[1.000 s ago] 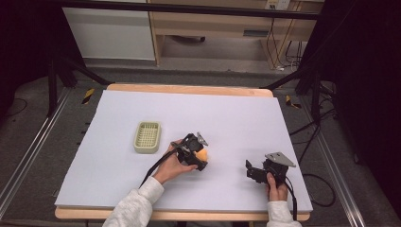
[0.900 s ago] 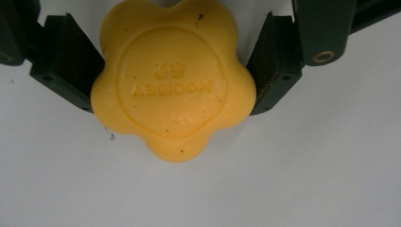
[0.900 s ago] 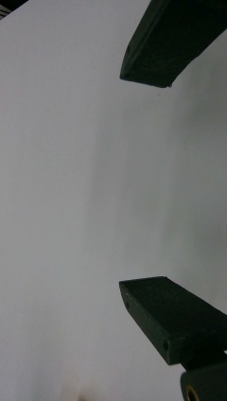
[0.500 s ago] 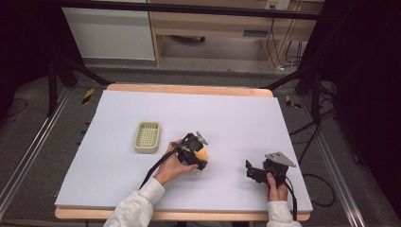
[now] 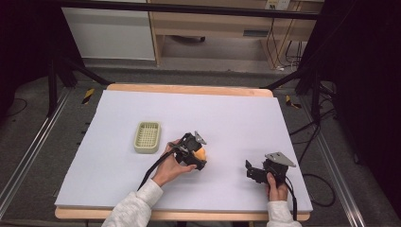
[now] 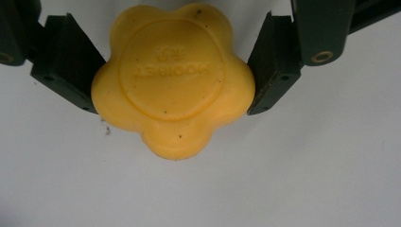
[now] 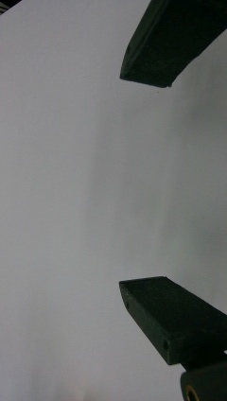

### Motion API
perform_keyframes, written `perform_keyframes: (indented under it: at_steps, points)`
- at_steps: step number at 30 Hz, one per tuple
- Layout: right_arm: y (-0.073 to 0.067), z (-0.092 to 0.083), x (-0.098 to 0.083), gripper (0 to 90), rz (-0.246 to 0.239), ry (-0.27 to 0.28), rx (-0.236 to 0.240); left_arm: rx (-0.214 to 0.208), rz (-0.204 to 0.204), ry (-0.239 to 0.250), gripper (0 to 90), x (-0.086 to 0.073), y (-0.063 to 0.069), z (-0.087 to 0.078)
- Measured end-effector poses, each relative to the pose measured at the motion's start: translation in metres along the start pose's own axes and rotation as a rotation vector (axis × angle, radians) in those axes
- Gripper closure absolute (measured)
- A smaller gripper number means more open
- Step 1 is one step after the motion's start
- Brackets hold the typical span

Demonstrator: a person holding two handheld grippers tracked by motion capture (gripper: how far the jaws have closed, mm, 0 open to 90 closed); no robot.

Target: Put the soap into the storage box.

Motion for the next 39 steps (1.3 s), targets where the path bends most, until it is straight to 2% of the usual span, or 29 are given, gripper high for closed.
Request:
perform_keyframes:
  at_steps: [11, 29, 39]
  points:
    - [0.000, 0.000, 0.000, 3.1, 0.001, -0.001, 0.001, 0.020, -0.001, 0.014, 24.8, -0.001, -0.006, -0.024]
    - [0.000, 0.000, 0.000, 3.1, 0.000, -0.002, 0.002, 0.083, -0.069, 0.091, 24.8, -0.010, -0.028, -0.068]
    - [0.000, 0.000, 0.000, 3.1, 0.001, -0.003, 0.001, 0.122, -0.104, 0.105, 24.8, -0.022, -0.043, -0.091]
Point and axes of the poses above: each handheld gripper's, and its own axes: z roughly forward along the jaws, x roughly out of its top, y roughly to its right, the point moved 2 cm from there along z, roughly forward along the jaws, and after that the axes turned 14 degrees about y, right-handed, at the moved point
